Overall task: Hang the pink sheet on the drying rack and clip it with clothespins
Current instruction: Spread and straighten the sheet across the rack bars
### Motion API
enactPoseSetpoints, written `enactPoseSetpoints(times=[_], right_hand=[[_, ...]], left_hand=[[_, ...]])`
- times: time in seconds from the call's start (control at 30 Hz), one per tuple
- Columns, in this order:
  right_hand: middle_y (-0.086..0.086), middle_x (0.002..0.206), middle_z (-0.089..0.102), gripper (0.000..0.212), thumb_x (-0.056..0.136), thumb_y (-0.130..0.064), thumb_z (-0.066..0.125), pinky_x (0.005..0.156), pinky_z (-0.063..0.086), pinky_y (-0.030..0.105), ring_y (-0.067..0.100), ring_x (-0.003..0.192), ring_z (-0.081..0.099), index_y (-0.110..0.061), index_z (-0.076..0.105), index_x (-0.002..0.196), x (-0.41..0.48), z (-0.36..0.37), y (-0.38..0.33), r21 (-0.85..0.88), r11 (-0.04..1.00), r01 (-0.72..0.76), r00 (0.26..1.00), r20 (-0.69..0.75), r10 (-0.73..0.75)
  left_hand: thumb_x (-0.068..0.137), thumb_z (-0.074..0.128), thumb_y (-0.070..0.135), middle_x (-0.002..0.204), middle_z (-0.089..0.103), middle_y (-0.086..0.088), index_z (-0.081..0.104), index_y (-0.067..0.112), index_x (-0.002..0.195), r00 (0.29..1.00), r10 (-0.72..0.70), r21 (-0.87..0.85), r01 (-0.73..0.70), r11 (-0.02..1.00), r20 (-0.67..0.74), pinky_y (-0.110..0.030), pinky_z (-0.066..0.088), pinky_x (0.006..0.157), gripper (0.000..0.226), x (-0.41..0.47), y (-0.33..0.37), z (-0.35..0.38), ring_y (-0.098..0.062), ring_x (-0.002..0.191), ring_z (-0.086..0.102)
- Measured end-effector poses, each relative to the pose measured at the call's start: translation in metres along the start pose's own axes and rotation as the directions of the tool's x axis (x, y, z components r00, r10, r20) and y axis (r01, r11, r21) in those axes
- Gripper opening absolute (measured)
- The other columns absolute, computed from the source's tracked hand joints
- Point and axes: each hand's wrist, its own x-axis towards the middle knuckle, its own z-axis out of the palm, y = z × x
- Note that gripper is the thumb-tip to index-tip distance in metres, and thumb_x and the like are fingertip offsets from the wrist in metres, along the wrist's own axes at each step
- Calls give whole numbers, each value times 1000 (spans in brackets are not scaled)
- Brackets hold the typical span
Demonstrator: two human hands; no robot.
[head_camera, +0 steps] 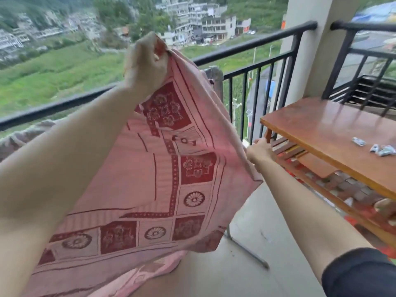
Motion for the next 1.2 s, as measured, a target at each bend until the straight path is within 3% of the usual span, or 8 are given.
enactPoseSetpoints(times=[0.17, 0.33, 0.5, 0.6, 0.73, 0.9, 1.07, 1.2], right_hand=[[1, 110, 63, 61, 90, -60, 31, 82, 37, 30, 22, 109, 56, -17, 60, 123, -27, -8, -58, 456, 836, 306, 933, 32, -358], [1, 106, 73, 95, 80, -89, 24, 94, 46, 38, 24, 106, 67, -14, 71, 113, -53, -2, -115, 545, 794, 269, 731, 420, -537], [5, 78, 65, 43, 102, -45, 47, 62, 42, 32, 22, 73, 63, -13, 62, 77, -32, 0, -139, 559, 732, 389, 896, -46, -441], [17, 107, 69, 34, 102, -35, 43, 71, 36, 30, 34, 100, 64, -10, 65, 98, -12, 1, -135, 350, 881, 320, 934, -272, -231], [13, 138, 49, 40, 90, -13, 48, 99, 37, 40, 32, 126, 50, -14, 50, 130, -36, 20, -159, 480, 854, 201, 939, -342, -29], [22, 160, 15, 71, 80, -19, 38, 120, 13, 43, 33, 148, 18, -2, 29, 149, -118, 62, -204, 371, 738, 563, 796, -483, -365], [13, 146, 42, 51, 89, -30, 54, 113, 18, 35, 26, 136, 36, -10, 47, 136, -220, 118, -240, 130, 318, 939, 341, -451, -825], [11, 138, 48, 44, 92, -36, 52, 110, 23, 42, 28, 132, 41, -15, 53, 131, -300, 173, -261, 46, 213, 976, 217, -288, -933]], left_hand=[[91, 62, 37, 112, 65, 7, 56, 19, 128, 906, -65, -101, 118, 988, 418, -16, 52, 79, 41, -16, 4, 8, -9, 102, 63], [97, 43, 52, 130, 60, -8, 50, 16, 133, 944, -201, -32, 217, 976, 263, -37, 52, 90, 51, -35, -25, -21, -21, 110, 60], [95, 14, 65, 112, 66, -19, 59, 13, 118, 961, -267, 641, 251, 725, -74, -52, 36, 96, 72, -90, -79, -63, -37, 99, 62], [94, 9, 63, 110, 62, -24, 58, 7, 110, 941, -323, 730, 290, 619, -100, -55, 30, 101, 76, -131, -100, -79, -40, 99, 57], [96, 38, 43, 139, 47, -18, 46, 8, 137, 969, -218, 704, 237, 669, -118, -52, 20, 114, 54, -171, -101, -83, -36, 129, 41], [92, 51, 19, 141, 49, -11, 55, 7, 126, 986, -75, 499, 140, 855, -149, -41, 38, 108, 36, -212, -105, -116, -26, 131, 45], [82, 54, 7, 131, 51, -16, 56, 5, 121, 959, -105, 611, 250, 751, -264, -46, 34, 103, 39, -262, -171, -219, -31, 122, 45], [81, 53, 9, 149, 33, -16, 40, 12, 139, 851, -374, 612, 525, 591, -369, -50, 24, 111, 59, -322, -248, -329, -31, 138, 29]])
